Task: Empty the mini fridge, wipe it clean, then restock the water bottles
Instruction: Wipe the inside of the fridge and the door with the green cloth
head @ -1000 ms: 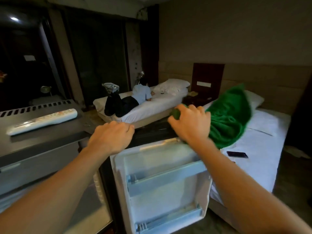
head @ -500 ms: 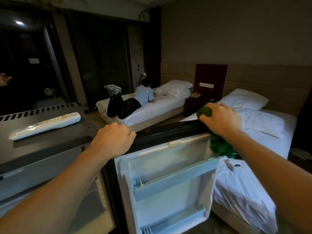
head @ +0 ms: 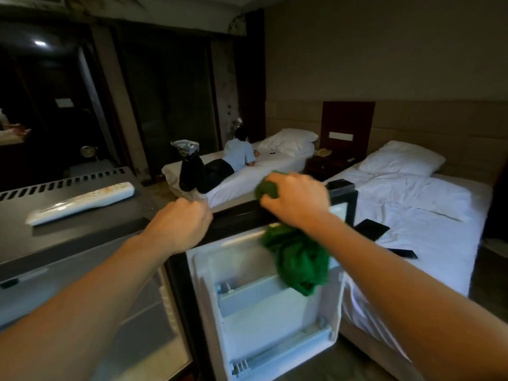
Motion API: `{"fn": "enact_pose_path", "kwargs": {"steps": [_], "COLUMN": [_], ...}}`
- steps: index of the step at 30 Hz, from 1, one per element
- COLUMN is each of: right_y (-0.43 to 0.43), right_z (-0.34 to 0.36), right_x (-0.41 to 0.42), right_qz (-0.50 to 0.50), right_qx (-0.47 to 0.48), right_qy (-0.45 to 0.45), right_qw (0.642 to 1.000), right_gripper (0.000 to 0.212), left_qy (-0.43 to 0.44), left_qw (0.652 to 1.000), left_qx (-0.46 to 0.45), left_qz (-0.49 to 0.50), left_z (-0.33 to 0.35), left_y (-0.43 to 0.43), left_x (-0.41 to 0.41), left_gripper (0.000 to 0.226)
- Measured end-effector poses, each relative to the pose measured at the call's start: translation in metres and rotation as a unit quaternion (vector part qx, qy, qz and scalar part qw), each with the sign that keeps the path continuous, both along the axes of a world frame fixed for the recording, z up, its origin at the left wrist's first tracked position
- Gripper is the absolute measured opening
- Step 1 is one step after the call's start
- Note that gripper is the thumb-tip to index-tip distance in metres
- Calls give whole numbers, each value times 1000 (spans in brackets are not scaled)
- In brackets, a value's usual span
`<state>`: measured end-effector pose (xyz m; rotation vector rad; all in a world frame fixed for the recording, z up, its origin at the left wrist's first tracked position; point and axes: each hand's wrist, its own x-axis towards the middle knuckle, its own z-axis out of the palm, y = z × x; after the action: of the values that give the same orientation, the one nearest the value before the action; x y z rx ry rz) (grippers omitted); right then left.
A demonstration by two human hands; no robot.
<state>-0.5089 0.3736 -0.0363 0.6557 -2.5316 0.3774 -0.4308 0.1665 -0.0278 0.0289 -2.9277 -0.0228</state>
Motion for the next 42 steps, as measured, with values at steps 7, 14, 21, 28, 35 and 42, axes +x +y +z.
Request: {"fn": "enact_pose_path", "kwargs": {"steps": [7, 14, 21, 28, 35, 42], "right_y": [-51, -111, -9, -37, -127, -159], "right_z": [-9, -14, -3, -33, -10, -16], "right_x": [24, 60, -14, 44, 140, 222], "right_qz": [34, 109, 1, 79, 257, 311], "right_qx": [-12, -32, -45, -128, -191, -190], "right_qy": [58, 42, -32, -16, -71, -155], "right_qw": [998, 993, 998, 989, 945, 918], "right_gripper": [34, 38, 33, 41, 40, 40], "left_qy": [-115, -44, -19, -21, 78, 80], "left_qw": [991, 998, 999, 999, 990, 946], "left_qx": [-51, 19, 41, 24, 52, 112], "left_qz": [40, -47, -21, 14, 107, 293], "left_z": [17, 11, -1, 4, 9, -5], "left_y": [-32, -68, -62, -42, -74, -141], "left_x": [3, 20, 29, 40, 144, 298], "left_gripper": [42, 26, 37, 23, 12, 21]}}
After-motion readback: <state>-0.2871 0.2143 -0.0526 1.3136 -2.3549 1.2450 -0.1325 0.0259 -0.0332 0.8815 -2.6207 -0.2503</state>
